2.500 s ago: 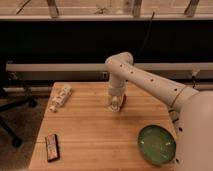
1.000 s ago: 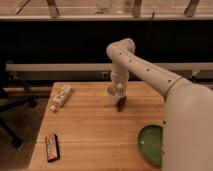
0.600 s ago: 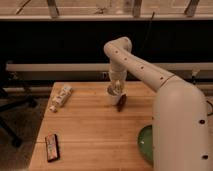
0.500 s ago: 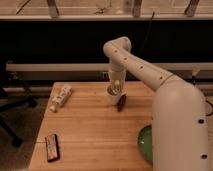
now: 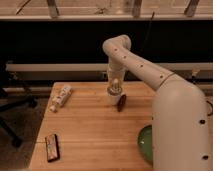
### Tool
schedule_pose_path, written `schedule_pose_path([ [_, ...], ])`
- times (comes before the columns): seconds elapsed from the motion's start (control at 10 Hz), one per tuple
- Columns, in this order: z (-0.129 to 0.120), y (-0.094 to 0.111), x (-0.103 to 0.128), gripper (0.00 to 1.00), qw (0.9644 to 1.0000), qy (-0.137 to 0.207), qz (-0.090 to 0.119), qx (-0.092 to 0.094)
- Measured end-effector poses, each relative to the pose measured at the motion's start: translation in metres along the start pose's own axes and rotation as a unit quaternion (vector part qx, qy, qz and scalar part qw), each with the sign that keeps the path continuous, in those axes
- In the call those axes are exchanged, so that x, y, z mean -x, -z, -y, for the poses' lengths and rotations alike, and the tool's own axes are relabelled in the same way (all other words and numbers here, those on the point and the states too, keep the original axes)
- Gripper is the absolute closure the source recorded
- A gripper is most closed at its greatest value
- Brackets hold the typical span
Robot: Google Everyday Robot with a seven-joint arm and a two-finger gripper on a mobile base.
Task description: Place the white sponge in the ceramic cup
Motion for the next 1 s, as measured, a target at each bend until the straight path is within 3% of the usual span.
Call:
schedule_pose_path([
  [0.8,-0.007,0.013,-0.003,0.2,0.9999,-0.006,-0.007,-0.013],
  [1.0,-0.004,0.008,-0.002,0.2,0.9999,-0.002,-0.004,-0.011],
])
